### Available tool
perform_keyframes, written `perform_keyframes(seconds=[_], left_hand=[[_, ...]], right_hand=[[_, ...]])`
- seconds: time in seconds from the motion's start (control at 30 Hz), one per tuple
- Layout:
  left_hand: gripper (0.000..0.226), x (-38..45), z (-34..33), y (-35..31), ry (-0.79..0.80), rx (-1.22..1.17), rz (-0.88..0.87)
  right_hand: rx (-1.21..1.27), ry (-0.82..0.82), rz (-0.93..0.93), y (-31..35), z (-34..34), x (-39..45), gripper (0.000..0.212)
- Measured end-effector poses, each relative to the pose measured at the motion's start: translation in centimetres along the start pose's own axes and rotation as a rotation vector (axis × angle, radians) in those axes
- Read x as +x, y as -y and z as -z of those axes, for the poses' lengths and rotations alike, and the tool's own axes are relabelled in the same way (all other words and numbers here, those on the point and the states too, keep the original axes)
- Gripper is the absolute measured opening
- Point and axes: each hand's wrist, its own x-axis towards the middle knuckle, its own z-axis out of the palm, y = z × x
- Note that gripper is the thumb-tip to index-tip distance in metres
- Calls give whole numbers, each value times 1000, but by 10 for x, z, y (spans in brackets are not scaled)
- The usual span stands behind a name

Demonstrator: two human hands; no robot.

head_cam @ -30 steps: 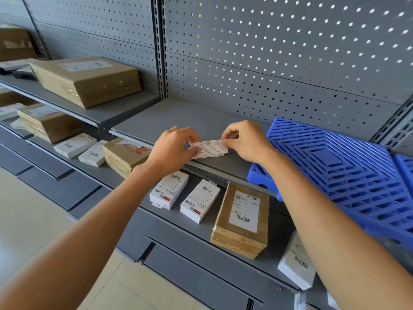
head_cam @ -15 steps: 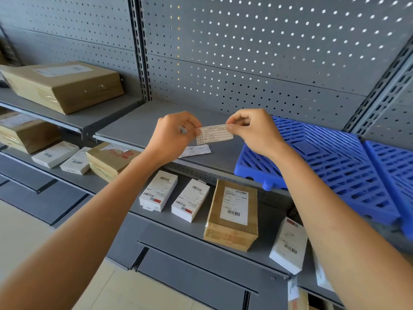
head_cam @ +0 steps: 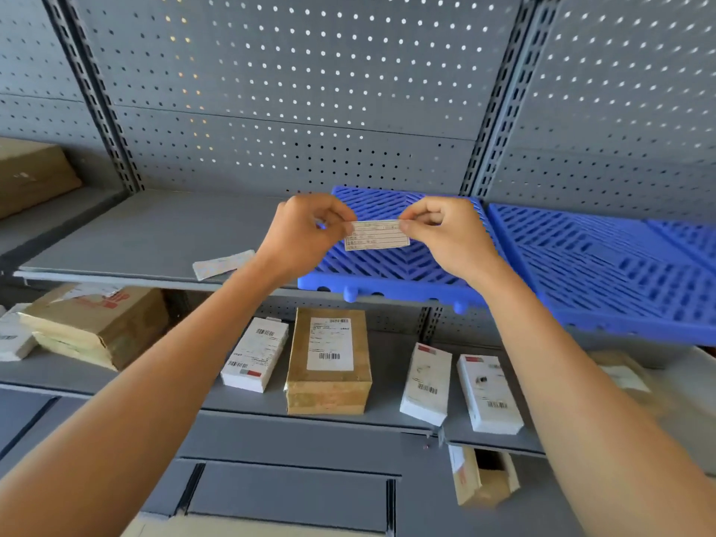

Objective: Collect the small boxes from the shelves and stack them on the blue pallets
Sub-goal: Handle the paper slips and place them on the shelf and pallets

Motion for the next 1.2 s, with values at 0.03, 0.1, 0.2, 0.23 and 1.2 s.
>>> perform_keyframes(seconds=[0.03,0.1,0.2,0.23,1.2], left_hand=[[9,0,-7,-5,6,2,-6],[8,0,-20,-14,13,8,-15],[6,-1,-34,-23,1,3,-10],[7,-2,-38,-25,2,1,-8],[6,-6,-54,-9,94,218,-89]], right_hand=[[0,-3,-6,-5,7,-4,9],[5,-3,-16,-14,19,-10,8],[16,-2,-22,-26,32,-17,5],[24,-1,-22,-29,35,-20,4],[-283,16,129,-53,21,-37,10]])
